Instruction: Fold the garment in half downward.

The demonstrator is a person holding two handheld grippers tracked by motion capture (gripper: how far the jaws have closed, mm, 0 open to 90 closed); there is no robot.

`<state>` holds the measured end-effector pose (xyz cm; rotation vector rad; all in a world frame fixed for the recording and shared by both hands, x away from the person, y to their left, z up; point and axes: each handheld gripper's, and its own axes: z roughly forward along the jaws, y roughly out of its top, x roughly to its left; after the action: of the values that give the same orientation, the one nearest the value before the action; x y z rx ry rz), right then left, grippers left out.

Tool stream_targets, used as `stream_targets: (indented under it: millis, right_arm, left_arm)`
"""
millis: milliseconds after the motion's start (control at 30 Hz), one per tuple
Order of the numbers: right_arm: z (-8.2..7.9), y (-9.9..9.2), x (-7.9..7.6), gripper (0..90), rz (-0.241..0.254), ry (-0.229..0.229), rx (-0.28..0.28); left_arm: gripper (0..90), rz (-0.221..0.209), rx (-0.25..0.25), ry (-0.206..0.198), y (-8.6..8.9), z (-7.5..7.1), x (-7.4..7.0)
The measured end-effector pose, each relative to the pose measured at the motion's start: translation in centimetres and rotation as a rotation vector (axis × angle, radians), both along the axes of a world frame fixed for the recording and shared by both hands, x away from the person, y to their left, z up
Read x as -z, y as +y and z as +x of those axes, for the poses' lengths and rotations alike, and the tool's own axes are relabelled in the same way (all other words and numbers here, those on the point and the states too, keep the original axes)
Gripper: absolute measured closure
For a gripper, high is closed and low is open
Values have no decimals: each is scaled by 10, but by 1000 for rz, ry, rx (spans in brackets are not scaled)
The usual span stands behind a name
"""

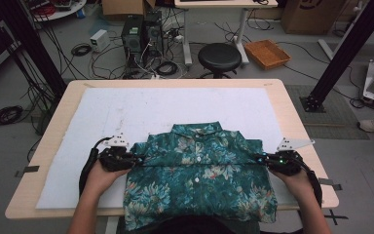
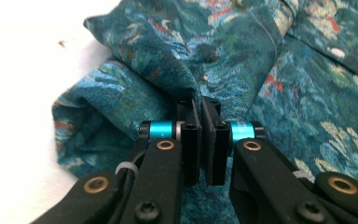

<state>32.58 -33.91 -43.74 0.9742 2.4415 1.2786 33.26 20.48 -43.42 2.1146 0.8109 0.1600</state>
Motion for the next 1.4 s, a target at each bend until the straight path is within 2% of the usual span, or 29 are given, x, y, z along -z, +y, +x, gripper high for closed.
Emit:
stream_targets:
  millis: [67,133,200,267,300,433,467,567,633,700,767,867,1000,1067,1167,1267,1333,1400]
  right_arm:
    - [-1,1,1,880,0,0,-4]
    - [-1,1,-1,790,8,-7,-5]
    - [1,-2,-7,719,41,-13,10]
    - [4,-5,-13,680,48,-42,55]
    - [7,-7,-16,670,59,-38,66]
    - [22,-15,-22,630,66,-37,146]
    - [27,-17,-21,622,71,-24,161]
    - [41,-18,-17,596,40,-6,199]
    - [46,-16,-12,590,38,21,199]
    - [51,-14,-7,566,16,33,198]
    - [52,-13,-4,558,15,51,197]
    - [53,-13,-3,551,20,42,199]
    - [52,-16,-6,538,32,38,196]
    - [52,-17,-5,537,38,37,202]
    - [51,-16,-1,537,48,39,206]
    - [51,-14,0,536,35,34,201]
    - [50,-14,-2,535,37,23,195]
    - [50,-14,-4,531,47,13,188]
  left_arm:
    - [849,8,7,2,0,0,1]
    - [762,-7,-4,4,2,1,1]
    - [640,-45,-37,-17,5,1,-3]
    - [567,-66,-72,-50,9,3,-8]
    - [512,-70,-94,-66,11,4,-11]
    - [456,-102,-149,-84,18,16,-15]
    - [450,-94,-167,-81,19,20,-14]
    - [436,-78,-208,-76,21,30,-10]
    - [424,-71,-230,-62,22,35,-6]
    - [417,-68,-237,-47,21,37,-2]
    - [417,-70,-238,-44,21,38,1]
    - [417,-100,-247,-54,23,35,2]
    - [415,-102,-250,-60,24,34,1]
    - [415,-120,-248,-59,25,36,0]
    - [416,-98,-261,-61,25,38,-1]
    - [415,-106,-242,-31,25,43,4]
    - [415,-121,-254,-25,26,45,5]
    - [413,-108,-245,-16,24,45,6]
